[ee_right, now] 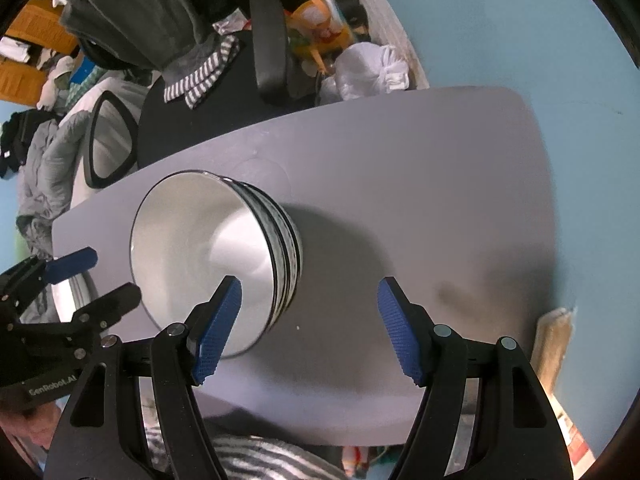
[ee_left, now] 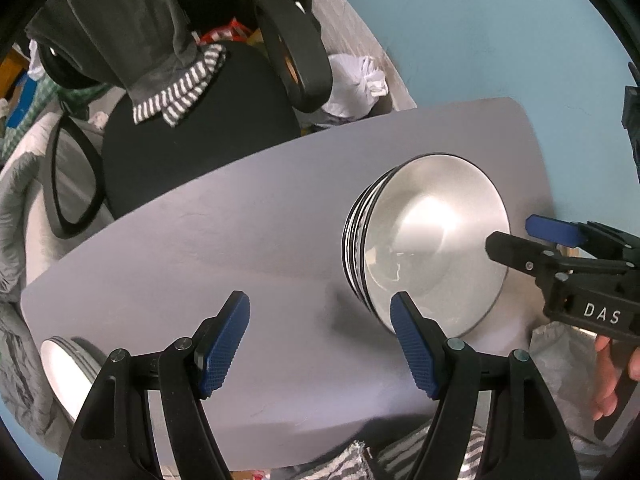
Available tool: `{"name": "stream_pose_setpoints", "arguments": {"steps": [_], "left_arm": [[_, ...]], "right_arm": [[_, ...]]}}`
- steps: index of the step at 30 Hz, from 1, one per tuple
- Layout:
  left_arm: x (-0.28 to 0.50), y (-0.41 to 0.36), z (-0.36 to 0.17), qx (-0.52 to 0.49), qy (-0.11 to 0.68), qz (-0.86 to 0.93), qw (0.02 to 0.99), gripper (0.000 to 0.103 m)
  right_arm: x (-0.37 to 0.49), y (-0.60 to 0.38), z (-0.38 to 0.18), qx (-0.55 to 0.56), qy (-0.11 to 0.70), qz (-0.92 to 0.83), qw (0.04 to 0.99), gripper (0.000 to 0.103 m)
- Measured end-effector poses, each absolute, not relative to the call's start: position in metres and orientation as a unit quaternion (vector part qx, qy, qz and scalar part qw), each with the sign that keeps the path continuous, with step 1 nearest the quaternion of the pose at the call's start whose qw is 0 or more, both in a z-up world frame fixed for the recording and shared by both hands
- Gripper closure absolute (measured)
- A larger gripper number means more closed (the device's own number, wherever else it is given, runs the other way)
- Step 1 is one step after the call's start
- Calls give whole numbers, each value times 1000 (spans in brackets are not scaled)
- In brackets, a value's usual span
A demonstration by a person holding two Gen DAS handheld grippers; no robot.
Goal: Organize plates and bowls
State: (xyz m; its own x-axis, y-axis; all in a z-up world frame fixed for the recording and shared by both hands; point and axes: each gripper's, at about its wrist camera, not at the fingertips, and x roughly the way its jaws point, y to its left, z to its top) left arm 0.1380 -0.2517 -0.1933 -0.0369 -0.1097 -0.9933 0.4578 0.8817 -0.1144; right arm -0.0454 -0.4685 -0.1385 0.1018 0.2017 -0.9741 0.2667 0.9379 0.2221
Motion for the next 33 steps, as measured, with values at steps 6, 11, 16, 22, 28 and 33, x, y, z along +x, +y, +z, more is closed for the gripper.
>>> {"name": "stream_pose_setpoints", "arguments": {"steps": [6, 11, 16, 22, 28, 33], "left_arm": [[149, -257, -209, 109, 708, -207, 666, 29], [155, -263, -222, 108, 720, -207, 653, 38], [161, -265, -231, 102, 730, -206, 643, 48], [163, -264, -242, 82, 748, -206, 626, 59], [162, -268, -244, 73, 753, -211, 619, 67], [162, -270, -245, 63, 754, -210, 619, 67]], "right_arm": [[-32, -471, -155, 185, 687, -7, 703, 33], [-26, -470, -165, 180, 697, 4, 694, 33], [-23, -473, -174, 175, 705, 3, 687, 33], [-21, -471, -178, 169, 713, 12, 681, 56], [-21, -472, -179, 176, 713, 22, 678, 61], [-18, -472, -180, 187, 713, 30, 675, 68]]}}
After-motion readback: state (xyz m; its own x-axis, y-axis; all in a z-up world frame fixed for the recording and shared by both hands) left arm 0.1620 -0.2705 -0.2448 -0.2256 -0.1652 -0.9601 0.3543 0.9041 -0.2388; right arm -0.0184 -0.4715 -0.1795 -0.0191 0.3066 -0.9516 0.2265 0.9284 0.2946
